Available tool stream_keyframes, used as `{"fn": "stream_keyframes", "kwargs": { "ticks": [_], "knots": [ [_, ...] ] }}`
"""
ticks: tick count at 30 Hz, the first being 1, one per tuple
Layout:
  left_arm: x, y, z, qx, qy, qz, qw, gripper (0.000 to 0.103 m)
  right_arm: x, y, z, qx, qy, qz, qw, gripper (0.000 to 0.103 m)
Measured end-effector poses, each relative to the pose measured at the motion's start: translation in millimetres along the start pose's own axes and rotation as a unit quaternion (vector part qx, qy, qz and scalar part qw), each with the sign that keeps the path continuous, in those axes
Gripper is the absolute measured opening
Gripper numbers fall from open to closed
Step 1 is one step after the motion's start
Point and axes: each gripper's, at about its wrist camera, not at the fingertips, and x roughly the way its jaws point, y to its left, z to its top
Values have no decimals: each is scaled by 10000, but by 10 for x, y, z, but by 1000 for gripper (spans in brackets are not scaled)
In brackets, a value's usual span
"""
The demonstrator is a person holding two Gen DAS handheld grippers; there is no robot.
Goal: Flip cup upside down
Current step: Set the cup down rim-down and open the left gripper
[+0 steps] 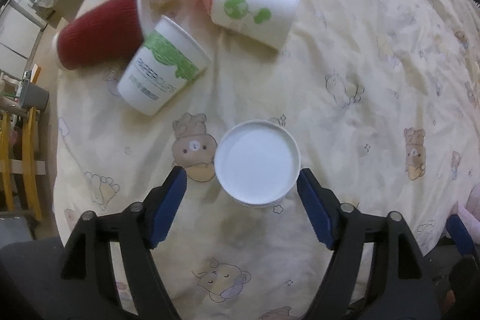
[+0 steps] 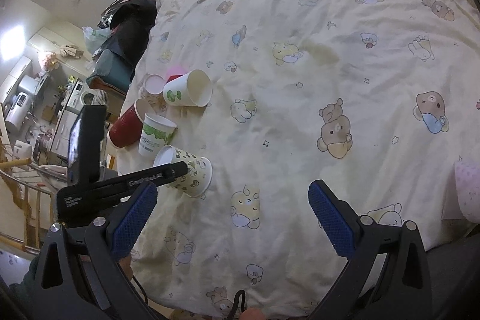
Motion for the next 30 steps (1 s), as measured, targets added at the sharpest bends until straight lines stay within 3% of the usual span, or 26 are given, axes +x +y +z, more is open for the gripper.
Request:
{"fn": "stream_keyframes", "kwargs": {
  "ticks": [3,13,15,20,30],
  "knots": [
    [-142,70,0,-148,-201,-160,9996,73,10,18,5,-62,-7,-64,10000,103],
    [-859,202,-150,35,-955,-669,9932,73,-30,130,-35,-419,-219,-370,9982,103],
    [-965,302,-214,-39,-1111,-717,9912,80,-54,159,-54,-483,-282,-365,9978,103],
    [-1127,678,-475,-232,-1708,-559,9835,95,-128,303,-129,-812,-496,-412,9946,103],
    [-1277,1171,-1125,-530,-2659,-351,9619,100,-351,919,-458,-1969,-1135,-301,9734,103]
  ]
}}
